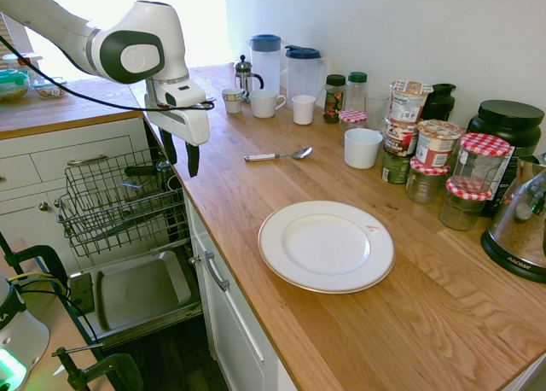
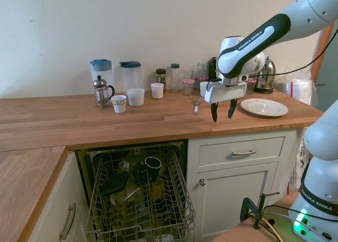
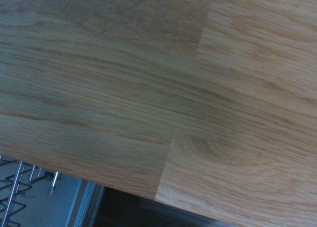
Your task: Put the spoon in the dishwasher
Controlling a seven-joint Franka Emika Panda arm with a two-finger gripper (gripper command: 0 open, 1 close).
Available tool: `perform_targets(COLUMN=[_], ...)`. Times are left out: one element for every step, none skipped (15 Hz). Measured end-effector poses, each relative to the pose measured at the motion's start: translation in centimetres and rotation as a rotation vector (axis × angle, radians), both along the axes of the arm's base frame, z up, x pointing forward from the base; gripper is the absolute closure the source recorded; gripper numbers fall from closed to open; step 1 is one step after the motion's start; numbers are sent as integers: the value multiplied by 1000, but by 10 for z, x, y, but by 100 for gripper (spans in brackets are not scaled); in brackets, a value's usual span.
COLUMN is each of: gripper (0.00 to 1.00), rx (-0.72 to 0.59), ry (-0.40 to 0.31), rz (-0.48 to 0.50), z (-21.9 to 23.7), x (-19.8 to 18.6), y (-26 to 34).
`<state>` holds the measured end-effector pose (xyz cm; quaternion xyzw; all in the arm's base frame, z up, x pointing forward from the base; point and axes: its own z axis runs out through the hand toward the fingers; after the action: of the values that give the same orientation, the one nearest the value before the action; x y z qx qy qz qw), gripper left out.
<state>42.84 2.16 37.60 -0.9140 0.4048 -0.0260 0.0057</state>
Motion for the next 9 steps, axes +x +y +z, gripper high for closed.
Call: perform_targets(gripper=[0, 0, 0, 0, 0, 0, 0, 0, 0], rx=[-1, 2, 18, 41, 57, 68, 76, 84, 92], ry=[1, -1, -10, -26, -39, -51, -67, -79, -86], rz=[0, -4, -27, -64, -104, -143, -193, -249, -299], z=[0, 0, 4, 14, 28, 44, 57, 66, 72], x=[0, 1, 4, 11, 22, 36, 53, 71, 91], y=[0, -1, -3, -5, -9, -11, -13, -14, -16])
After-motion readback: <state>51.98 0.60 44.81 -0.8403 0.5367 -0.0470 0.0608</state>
